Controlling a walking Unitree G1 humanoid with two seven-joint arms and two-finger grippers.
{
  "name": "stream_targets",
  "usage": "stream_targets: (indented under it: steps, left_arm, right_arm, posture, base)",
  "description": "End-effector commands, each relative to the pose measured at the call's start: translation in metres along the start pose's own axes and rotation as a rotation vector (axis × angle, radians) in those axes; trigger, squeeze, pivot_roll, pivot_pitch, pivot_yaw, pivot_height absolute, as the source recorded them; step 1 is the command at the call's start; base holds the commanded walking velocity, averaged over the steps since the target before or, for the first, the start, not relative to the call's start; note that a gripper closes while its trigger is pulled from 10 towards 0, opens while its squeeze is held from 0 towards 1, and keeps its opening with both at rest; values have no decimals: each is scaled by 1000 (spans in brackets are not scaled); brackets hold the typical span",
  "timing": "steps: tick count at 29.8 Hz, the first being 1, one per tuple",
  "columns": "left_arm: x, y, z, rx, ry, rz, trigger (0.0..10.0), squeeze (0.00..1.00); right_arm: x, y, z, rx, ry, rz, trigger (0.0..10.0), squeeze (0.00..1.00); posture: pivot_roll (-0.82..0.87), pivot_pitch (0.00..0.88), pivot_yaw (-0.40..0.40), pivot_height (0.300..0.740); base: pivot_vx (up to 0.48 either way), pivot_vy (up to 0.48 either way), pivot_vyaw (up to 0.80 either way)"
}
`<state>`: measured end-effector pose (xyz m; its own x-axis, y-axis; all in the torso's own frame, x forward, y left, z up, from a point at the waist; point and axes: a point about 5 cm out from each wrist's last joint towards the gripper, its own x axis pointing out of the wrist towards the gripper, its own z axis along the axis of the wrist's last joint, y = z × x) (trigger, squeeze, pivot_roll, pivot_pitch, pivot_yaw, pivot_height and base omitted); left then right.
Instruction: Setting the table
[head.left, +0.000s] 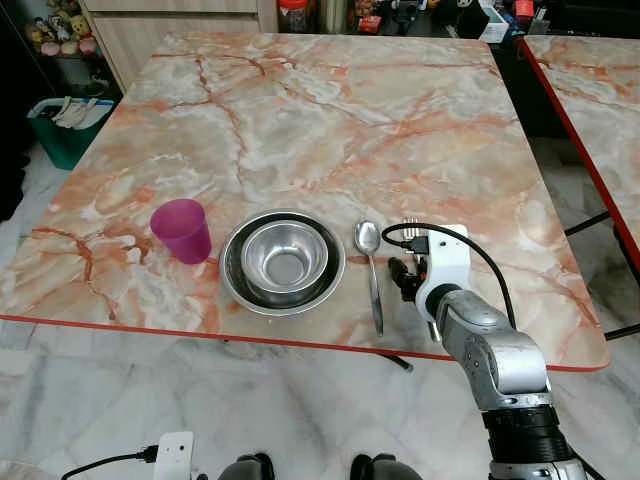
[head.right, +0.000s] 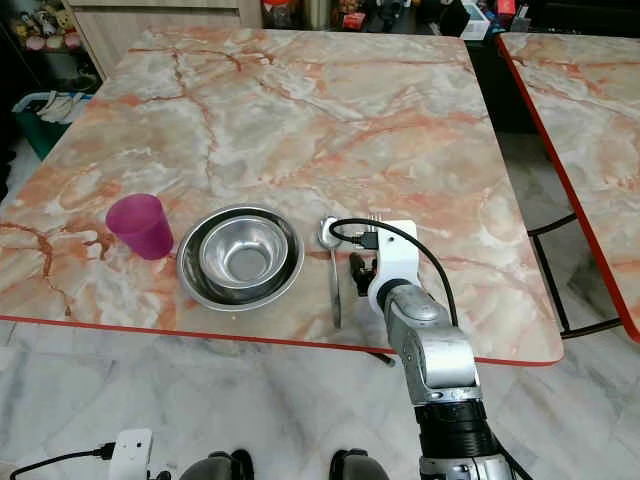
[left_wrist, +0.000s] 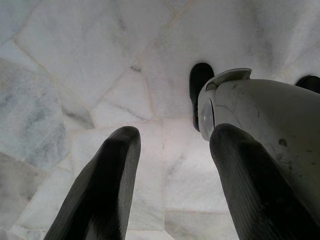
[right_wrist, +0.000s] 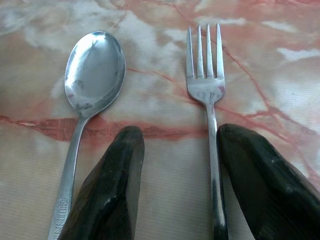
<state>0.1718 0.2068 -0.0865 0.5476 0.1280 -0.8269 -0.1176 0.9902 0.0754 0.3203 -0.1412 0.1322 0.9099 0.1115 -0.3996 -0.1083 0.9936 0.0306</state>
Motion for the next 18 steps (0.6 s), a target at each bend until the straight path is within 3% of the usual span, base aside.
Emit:
stream_targets:
  steps: [1,10,12,16,17,18]
  left_arm:
    - [-2,-12,-14,3,59,-34,10000,0]
    - [-2,-11,-14,-1,59,-39,10000,0]
    - [-1,-11,-13,-1,58,-41,10000,0]
    - [-1,-10,-12,-3,55,-40,10000,0]
    - [-1,-8,-10,-5,47,-37,10000,0]
    - [-1,-7,-9,-5,43,-34,10000,0]
  right_arm:
    - [-2,0,2,-7,-5,-4,10000,0]
    - [-3,-2,7,-32,-28,-11,10000,0]
    - [-5,-3,15,-65,-87,-26,10000,0]
    - [-8,0,32,-39,-196,-13,10000,0]
    - [-14,5,49,-80,-309,20,10000,0]
    - [-15,7,53,-88,-330,29,10000,0]
  posture:
    - [16,213,-31,711]
    - [15,214,-28,711]
    - [17,214,-29,711]
    - [14,214,-26,711]
    - [12,216,-25,711]
    - [12,216,-24,711]
  base:
    - [0,0,0]
    - [0,0,0]
    - [0,0,0]
    - [0,0,0]
    - [0,0,0]
    - [0,0,0]
